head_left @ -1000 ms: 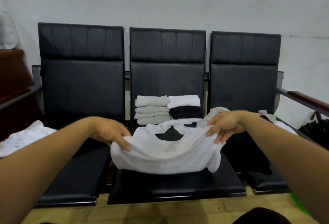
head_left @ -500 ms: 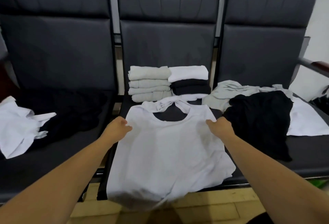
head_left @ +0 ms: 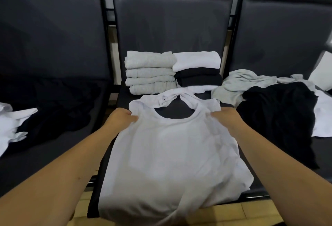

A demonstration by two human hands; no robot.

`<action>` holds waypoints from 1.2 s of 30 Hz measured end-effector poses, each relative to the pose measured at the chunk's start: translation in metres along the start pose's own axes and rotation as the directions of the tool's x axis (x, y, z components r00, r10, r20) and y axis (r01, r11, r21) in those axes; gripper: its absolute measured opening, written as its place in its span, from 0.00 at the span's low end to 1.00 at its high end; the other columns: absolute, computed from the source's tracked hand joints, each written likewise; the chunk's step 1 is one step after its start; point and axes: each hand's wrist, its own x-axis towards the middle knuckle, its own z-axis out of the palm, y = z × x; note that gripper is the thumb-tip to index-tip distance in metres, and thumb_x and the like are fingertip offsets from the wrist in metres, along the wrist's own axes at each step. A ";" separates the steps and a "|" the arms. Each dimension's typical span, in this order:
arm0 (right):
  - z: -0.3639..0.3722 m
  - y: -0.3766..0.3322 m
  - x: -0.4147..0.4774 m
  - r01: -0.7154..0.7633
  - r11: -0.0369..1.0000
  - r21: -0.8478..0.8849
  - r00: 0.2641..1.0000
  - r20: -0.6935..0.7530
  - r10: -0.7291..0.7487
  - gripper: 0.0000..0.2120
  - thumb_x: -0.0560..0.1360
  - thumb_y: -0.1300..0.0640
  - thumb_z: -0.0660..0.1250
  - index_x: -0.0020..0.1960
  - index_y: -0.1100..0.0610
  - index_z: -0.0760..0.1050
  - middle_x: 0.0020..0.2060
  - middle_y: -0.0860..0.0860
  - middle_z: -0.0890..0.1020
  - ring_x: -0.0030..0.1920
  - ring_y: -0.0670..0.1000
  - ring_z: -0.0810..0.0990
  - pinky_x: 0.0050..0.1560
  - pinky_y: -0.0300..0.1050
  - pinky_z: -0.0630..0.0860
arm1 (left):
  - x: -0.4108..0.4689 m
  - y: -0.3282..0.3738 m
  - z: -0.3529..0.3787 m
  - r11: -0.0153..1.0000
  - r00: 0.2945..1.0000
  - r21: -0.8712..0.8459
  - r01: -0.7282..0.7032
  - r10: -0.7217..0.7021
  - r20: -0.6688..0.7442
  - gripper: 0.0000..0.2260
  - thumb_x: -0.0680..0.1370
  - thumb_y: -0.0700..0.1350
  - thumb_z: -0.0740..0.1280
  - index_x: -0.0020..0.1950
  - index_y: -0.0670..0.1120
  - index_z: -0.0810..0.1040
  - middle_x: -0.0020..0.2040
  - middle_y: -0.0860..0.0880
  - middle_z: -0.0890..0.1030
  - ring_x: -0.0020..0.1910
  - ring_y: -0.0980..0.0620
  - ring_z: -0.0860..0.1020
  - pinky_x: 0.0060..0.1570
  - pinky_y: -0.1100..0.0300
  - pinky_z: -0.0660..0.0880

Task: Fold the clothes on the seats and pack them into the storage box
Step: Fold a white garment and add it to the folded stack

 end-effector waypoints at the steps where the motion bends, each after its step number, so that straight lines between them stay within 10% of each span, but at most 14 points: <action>1: -0.003 -0.002 -0.002 0.021 0.997 0.074 1.000 -0.009 -0.020 0.06 0.76 0.59 0.71 0.49 0.61 0.79 0.47 0.57 0.82 0.48 0.57 0.80 0.53 0.49 0.77 | -0.002 0.001 -0.004 0.994 0.999 -0.108 0.006 -0.001 0.044 0.12 0.78 0.45 0.68 0.37 0.41 0.74 0.36 0.44 0.75 0.36 0.48 0.73 0.38 0.57 0.69; 5: -0.021 -0.002 -0.013 -0.108 0.892 0.438 0.991 0.118 0.063 0.08 0.80 0.58 0.67 0.56 0.60 0.81 0.54 0.59 0.85 0.53 0.61 0.84 0.57 0.58 0.80 | -0.021 0.007 -0.025 0.788 0.997 -0.614 0.050 -0.003 0.078 0.06 0.81 0.42 0.65 0.56 0.42 0.79 0.57 0.40 0.81 0.53 0.43 0.79 0.59 0.47 0.74; 11: -0.045 0.002 -0.036 -0.348 0.537 0.768 0.911 0.413 0.000 0.16 0.82 0.58 0.63 0.67 0.62 0.76 0.62 0.58 0.82 0.63 0.57 0.80 0.60 0.55 0.77 | -0.059 0.027 -0.048 0.598 0.999 -0.801 0.026 0.003 0.035 0.03 0.81 0.40 0.66 0.52 0.44 0.79 0.51 0.46 0.82 0.49 0.48 0.80 0.48 0.54 0.77; 19: -0.081 -0.054 -0.058 -0.054 0.834 0.549 0.961 0.257 -0.107 0.14 0.81 0.60 0.66 0.64 0.66 0.76 0.61 0.62 0.82 0.57 0.58 0.83 0.52 0.51 0.79 | -0.087 0.056 -0.104 0.694 0.988 -0.705 -0.146 0.137 -0.069 0.06 0.80 0.40 0.67 0.55 0.41 0.78 0.54 0.41 0.82 0.49 0.46 0.81 0.51 0.52 0.78; 25: -0.119 -0.105 -0.079 -0.109 0.819 0.563 0.953 0.293 -0.075 0.13 0.80 0.60 0.67 0.63 0.61 0.77 0.57 0.58 0.84 0.54 0.56 0.83 0.38 0.51 0.82 | -0.099 0.102 -0.157 0.659 0.942 -0.677 -0.326 0.172 -0.287 0.08 0.79 0.37 0.68 0.56 0.45 0.74 0.56 0.42 0.78 0.48 0.45 0.81 0.51 0.48 0.79; 36: -0.136 -0.131 -0.081 0.009 0.845 0.535 0.957 0.240 -0.163 0.09 0.79 0.63 0.68 0.59 0.63 0.79 0.54 0.57 0.85 0.53 0.53 0.85 0.46 0.44 0.83 | -0.104 0.112 -0.193 0.905 0.904 -0.194 -0.379 0.318 -0.284 0.06 0.78 0.42 0.71 0.54 0.44 0.84 0.51 0.47 0.83 0.50 0.49 0.81 0.42 0.61 0.76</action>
